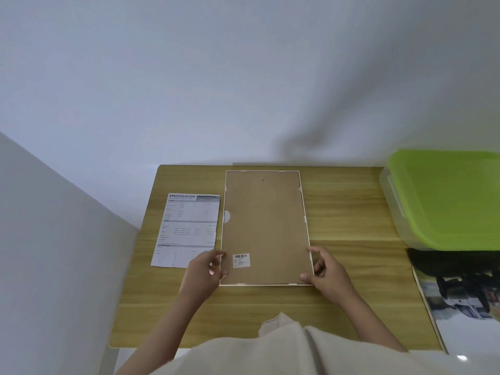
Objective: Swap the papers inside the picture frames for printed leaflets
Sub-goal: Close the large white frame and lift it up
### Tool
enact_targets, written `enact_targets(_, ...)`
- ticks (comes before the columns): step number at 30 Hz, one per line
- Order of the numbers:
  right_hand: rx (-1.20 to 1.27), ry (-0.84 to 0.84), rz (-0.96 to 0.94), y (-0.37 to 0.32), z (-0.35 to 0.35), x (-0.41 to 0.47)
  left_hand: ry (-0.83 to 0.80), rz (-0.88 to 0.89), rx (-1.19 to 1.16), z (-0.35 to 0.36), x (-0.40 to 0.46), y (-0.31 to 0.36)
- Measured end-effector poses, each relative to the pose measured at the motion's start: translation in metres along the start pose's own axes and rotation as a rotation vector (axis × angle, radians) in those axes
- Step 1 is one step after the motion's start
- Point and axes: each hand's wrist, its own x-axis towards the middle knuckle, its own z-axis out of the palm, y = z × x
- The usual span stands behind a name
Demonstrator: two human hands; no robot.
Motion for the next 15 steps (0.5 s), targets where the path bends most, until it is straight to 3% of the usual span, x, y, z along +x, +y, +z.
enact_targets(10, -0.150, -0.143, -0.002, -0.017, -0.010, 0.009, -0.085, 0.039, 0.077, -0.003, 0.007, 0.002)
enact_targets(15, -0.296, -0.114, -0.009, -0.031, -0.012, 0.027, -0.140, -0.001, 0.130, -0.002, 0.013, 0.011)
